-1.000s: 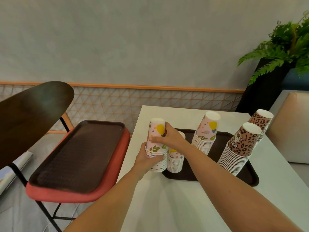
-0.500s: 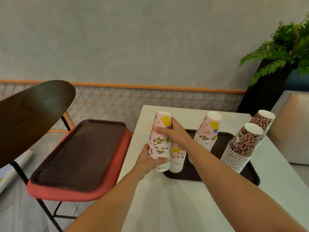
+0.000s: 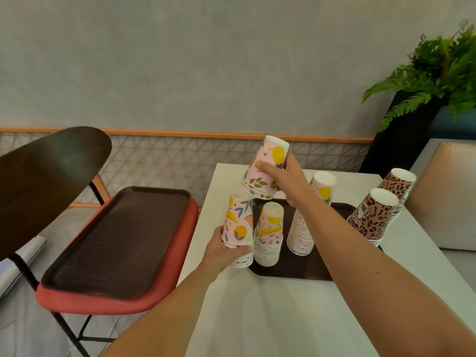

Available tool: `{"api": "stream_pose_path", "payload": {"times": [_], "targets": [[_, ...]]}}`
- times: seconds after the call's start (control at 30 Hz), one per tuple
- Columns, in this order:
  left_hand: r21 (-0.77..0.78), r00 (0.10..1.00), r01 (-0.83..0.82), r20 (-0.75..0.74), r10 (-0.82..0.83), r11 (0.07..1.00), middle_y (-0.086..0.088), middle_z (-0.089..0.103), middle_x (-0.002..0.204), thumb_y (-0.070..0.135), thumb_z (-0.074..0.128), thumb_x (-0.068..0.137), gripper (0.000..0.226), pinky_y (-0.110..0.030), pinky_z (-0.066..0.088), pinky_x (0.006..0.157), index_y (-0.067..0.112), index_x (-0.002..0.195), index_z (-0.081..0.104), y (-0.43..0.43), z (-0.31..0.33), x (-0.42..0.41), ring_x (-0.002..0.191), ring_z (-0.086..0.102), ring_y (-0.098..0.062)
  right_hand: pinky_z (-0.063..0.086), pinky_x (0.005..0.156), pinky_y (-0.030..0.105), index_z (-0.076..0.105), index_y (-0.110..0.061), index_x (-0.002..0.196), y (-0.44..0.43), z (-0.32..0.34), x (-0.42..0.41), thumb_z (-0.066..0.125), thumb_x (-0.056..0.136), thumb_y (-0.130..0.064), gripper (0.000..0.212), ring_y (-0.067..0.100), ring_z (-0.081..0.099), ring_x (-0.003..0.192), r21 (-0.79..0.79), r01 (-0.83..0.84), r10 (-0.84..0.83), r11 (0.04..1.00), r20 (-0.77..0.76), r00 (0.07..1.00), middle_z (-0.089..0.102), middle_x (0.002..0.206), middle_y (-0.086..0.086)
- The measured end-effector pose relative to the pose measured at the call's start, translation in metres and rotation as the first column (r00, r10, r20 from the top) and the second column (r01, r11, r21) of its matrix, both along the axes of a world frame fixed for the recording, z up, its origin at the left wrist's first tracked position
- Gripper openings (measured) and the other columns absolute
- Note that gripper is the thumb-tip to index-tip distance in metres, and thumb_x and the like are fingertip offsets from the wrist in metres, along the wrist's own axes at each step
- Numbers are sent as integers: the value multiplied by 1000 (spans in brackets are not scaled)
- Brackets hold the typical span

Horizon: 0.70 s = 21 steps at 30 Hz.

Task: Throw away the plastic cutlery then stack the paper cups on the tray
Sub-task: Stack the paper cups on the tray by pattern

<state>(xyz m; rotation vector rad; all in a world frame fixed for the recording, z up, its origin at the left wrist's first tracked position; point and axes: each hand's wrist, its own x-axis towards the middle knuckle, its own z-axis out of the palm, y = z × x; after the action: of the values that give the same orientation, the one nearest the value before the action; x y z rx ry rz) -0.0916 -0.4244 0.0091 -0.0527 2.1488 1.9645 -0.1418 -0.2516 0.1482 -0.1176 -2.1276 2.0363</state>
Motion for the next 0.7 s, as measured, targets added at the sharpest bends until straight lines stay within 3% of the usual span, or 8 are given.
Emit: {"api": "stream_pose_path", "payload": {"times": [0.27, 0.43, 0.57, 0.7], "targets": [[-12, 1000, -22, -9, 22, 1000, -5, 62, 117, 7, 83, 67, 70, -28, 48, 85, 12, 125, 45, 1, 2, 1, 106, 60, -19, 51, 80, 30, 47, -9, 119, 17, -23, 14, 75, 78, -21, 51, 17, 60, 96, 216, 113, -110, 970, -25, 994, 61, 108, 2], [-14, 1000, -28, -8, 27, 1000, -3, 61, 118, 8, 83, 67, 71, -26, 47, 84, 12, 127, 44, 3, 5, 1, 105, 59, -18, 52, 89, 39, 43, -10, 123, 20, -51, 21, 77, 75, -19, 59, 23, 60, 104, 274, 99, -106, 956, 9, 994, 58, 107, 0], [-5, 999, -32, -4, 32, 999, -2, 62, 116, 8, 83, 66, 71, -24, 49, 81, 13, 126, 45, 2, 4, 2, 102, 60, -16, 47, 90, 33, 31, -19, 139, 18, -57, 26, 77, 75, -25, 79, 22, 52, 109, 312, 66, -80, 948, 33, 996, 48, 117, 4], [-19, 999, -40, -1, 40, 999, -1, 62, 115, 10, 84, 65, 72, -30, 49, 89, 14, 126, 45, 2, 5, 2, 105, 60, -18, 41, 97, 36, 28, -21, 142, 15, -49, 27, 72, 79, -36, 78, 24, 46, 120, 325, 66, -81, 944, 32, 996, 46, 130, 10]]}}
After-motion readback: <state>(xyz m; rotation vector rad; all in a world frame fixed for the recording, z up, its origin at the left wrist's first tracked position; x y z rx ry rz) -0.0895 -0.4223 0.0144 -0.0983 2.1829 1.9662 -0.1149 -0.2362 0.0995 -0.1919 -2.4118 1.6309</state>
